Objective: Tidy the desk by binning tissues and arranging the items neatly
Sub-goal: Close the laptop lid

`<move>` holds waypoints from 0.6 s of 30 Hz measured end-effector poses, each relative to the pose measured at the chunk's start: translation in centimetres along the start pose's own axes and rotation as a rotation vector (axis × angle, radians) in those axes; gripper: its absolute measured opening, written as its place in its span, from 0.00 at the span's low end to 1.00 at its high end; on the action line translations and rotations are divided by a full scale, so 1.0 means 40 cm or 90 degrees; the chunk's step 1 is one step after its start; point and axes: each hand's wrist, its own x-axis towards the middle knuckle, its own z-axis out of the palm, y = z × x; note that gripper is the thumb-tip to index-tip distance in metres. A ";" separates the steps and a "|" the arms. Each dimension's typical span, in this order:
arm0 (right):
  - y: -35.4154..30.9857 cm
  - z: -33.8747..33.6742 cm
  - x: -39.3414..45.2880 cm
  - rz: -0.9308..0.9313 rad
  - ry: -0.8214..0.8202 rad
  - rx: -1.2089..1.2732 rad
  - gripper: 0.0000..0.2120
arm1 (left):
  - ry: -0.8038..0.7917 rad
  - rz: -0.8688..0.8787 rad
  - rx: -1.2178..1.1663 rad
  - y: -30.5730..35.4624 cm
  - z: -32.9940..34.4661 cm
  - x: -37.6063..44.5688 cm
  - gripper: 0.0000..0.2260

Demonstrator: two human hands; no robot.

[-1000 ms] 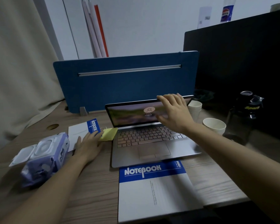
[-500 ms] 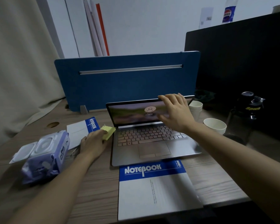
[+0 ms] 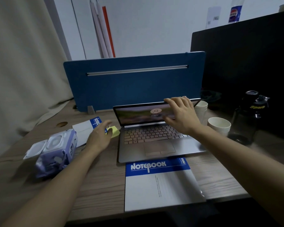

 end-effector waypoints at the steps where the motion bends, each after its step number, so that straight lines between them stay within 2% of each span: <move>1: 0.000 -0.001 -0.006 0.000 -0.003 0.002 0.30 | -0.005 0.015 -0.020 0.015 -0.009 -0.004 0.17; 5: -0.002 -0.008 -0.040 -0.005 -0.017 0.002 0.29 | -0.022 0.076 -0.095 0.069 -0.039 -0.038 0.22; 8: -0.007 -0.015 -0.065 0.003 -0.038 0.002 0.29 | -0.017 0.076 -0.115 0.090 -0.054 -0.069 0.25; 12: -0.013 -0.021 -0.108 0.015 -0.084 0.006 0.31 | -0.018 0.077 -0.103 0.099 -0.068 -0.107 0.23; 18: -0.026 -0.011 -0.207 0.011 -0.124 0.009 0.27 | -0.039 0.154 -0.046 0.131 -0.064 -0.165 0.19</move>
